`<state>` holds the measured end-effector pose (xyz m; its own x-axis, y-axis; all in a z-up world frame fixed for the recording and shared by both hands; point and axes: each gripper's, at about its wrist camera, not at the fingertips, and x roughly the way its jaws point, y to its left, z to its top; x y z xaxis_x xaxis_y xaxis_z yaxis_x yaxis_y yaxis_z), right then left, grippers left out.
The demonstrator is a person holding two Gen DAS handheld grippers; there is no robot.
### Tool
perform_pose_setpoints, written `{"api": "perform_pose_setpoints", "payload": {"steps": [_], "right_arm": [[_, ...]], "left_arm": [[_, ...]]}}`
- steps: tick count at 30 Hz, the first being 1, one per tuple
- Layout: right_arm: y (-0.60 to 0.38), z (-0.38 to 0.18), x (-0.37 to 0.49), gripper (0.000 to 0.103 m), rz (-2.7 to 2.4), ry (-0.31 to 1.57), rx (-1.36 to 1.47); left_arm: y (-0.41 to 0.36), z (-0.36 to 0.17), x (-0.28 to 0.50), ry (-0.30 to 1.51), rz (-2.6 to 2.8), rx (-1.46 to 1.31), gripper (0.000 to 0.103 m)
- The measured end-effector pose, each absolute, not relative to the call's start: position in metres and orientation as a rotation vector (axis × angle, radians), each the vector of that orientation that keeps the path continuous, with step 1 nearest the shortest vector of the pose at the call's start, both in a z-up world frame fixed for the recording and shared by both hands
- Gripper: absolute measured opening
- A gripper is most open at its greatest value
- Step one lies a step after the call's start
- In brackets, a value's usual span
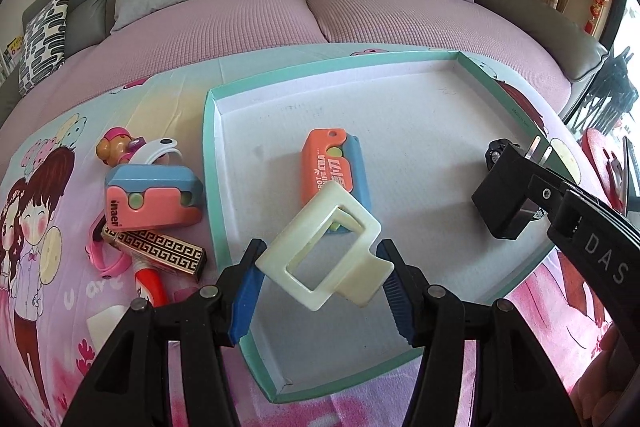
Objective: Organize rigid objects
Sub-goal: 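Carry the phone stand and black charger into the tray and release both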
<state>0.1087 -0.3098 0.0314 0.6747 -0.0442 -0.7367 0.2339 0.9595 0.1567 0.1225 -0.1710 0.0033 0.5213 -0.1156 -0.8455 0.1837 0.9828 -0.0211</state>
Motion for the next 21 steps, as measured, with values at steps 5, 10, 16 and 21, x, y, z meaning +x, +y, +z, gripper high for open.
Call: {"api": "perform_pose_setpoints", "payload": {"steps": [5, 10, 16, 21], "right_arm": [[-0.307, 0.031, 0.110, 0.029, -0.163, 0.824, 0.224], [-0.306, 0.036, 0.108, 0.035, -0.174, 0.814, 0.206], [-0.309, 0.044, 0.104, 0.046, -0.184, 0.781, 0.218], [-0.310, 0.045, 0.104, 0.047, -0.184, 0.777, 0.225]], "left_arm": [[-0.168, 0.007, 0.122, 1.011, -0.174, 0.060, 0.072], [-0.163, 0.015, 0.119, 0.998, -0.160, 0.055, 0.079], [-0.152, 0.022, 0.118, 0.986, -0.127, 0.042, 0.086], [-0.134, 0.035, 0.118, 0.948, -0.086, -0.002, 0.090]]}}
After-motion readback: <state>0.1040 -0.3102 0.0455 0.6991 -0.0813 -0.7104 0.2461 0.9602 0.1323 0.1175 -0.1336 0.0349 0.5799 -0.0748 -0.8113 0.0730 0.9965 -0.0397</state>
